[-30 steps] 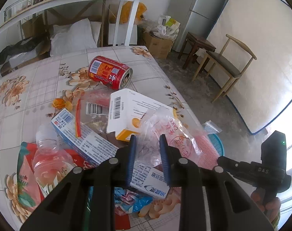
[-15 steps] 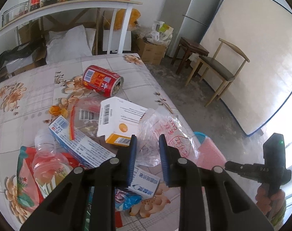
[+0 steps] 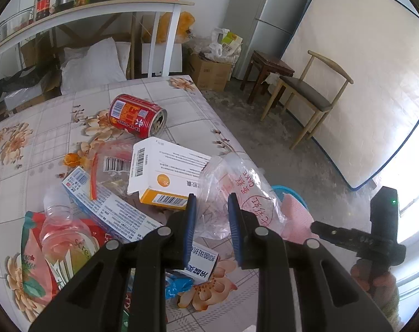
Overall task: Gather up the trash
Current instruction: 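Grasp the clear plastic bag with the left tool while the right tool grasps the pink sponge, then carry the plastic bag and pink sponge over the wastebasket with both tools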
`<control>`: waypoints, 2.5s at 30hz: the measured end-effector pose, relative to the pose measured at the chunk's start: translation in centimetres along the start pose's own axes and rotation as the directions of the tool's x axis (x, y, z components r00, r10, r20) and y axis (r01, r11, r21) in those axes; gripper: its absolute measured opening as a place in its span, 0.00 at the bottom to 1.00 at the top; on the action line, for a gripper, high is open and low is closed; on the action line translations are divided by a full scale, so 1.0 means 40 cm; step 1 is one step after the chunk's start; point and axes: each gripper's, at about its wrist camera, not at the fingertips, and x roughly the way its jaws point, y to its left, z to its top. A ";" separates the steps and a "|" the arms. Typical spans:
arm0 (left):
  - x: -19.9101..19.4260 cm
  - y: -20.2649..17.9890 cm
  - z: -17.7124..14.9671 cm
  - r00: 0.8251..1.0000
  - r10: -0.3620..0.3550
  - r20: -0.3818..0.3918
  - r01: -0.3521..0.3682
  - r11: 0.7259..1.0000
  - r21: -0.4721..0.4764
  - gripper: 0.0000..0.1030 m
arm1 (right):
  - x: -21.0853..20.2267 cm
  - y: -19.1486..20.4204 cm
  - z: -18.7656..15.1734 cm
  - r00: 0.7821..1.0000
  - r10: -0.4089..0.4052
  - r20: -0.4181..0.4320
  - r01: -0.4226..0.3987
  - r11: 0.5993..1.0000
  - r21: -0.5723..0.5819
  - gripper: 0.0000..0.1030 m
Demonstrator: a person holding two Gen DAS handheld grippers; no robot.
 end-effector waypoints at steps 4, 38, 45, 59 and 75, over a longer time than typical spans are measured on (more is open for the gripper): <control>-0.001 -0.002 0.002 1.000 -0.002 0.003 0.002 1.000 0.004 0.21 | 0.009 0.001 0.005 1.000 -0.009 0.012 0.009 1.000 -0.007 0.51; -0.065 -0.062 -0.006 0.998 -0.012 0.070 0.006 0.996 0.084 0.21 | -0.081 0.027 0.011 0.994 0.075 0.085 -0.074 0.997 -0.015 0.16; -0.075 -0.096 -0.001 0.996 -0.004 0.087 -0.007 0.993 0.116 0.21 | -0.111 0.021 0.011 0.989 0.076 0.123 -0.076 0.997 -0.008 0.16; -0.078 -0.183 -0.001 0.993 0.019 0.116 -0.042 0.980 0.192 0.21 | -0.175 -0.021 -0.006 0.979 0.077 0.189 -0.082 0.996 0.020 0.16; -0.050 -0.319 -0.002 0.988 0.040 0.152 -0.087 0.944 0.317 0.21 | -0.241 -0.092 -0.025 0.966 0.075 0.246 -0.091 0.994 0.058 0.16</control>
